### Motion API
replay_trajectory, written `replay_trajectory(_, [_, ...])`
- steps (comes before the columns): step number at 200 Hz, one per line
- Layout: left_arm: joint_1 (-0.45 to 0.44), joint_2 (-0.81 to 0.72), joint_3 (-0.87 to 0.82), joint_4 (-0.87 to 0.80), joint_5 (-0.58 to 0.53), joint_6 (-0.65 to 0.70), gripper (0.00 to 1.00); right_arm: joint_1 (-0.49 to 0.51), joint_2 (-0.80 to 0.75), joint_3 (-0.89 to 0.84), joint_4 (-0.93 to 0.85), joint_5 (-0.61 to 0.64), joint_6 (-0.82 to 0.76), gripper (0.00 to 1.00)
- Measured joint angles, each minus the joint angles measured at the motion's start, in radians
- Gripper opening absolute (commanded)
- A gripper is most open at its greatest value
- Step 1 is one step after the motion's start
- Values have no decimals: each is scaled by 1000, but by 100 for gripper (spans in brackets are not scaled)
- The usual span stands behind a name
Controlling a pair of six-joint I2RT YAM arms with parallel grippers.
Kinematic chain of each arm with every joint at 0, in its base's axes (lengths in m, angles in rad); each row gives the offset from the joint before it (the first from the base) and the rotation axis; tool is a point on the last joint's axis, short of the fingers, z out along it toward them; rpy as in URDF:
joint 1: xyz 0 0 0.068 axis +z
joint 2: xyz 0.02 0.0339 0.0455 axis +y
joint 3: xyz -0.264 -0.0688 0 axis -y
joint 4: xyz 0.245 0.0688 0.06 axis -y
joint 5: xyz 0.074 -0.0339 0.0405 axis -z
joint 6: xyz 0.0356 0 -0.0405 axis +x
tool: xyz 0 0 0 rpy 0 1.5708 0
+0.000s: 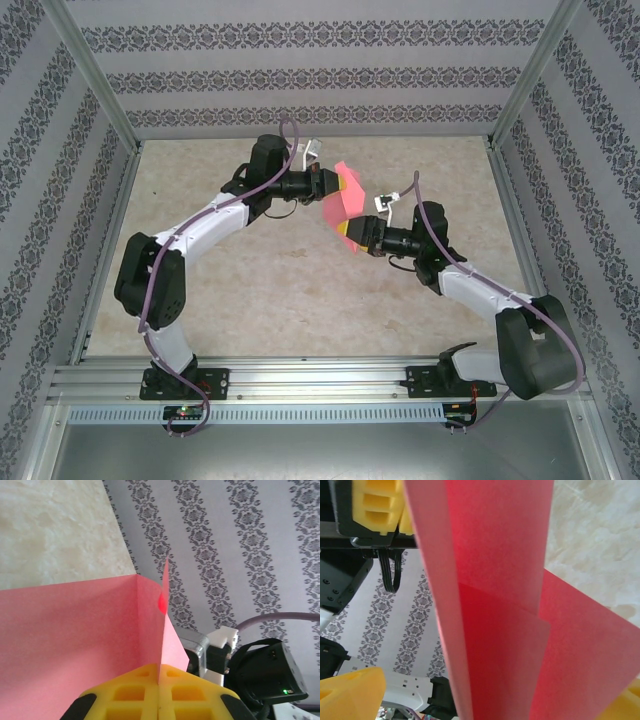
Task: Fold a paper plane with a square sheet of paper (fold left side to right side)
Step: Turn over the paper at the center of the table.
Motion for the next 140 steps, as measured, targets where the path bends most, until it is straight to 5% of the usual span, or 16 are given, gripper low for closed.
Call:
replay_trajectory(24, [0, -14, -6, 28, 16, -25, 9, 2, 14, 7, 35, -2, 42, 93])
replay_trajectory(56, [-1, -24, -26, 71, 32, -50, 9, 2, 17, 26, 67, -3, 90, 72])
replay_trajectory(140, [-1, -24, -80, 119, 51, -92, 9, -7, 14, 42, 68, -2, 102, 47])
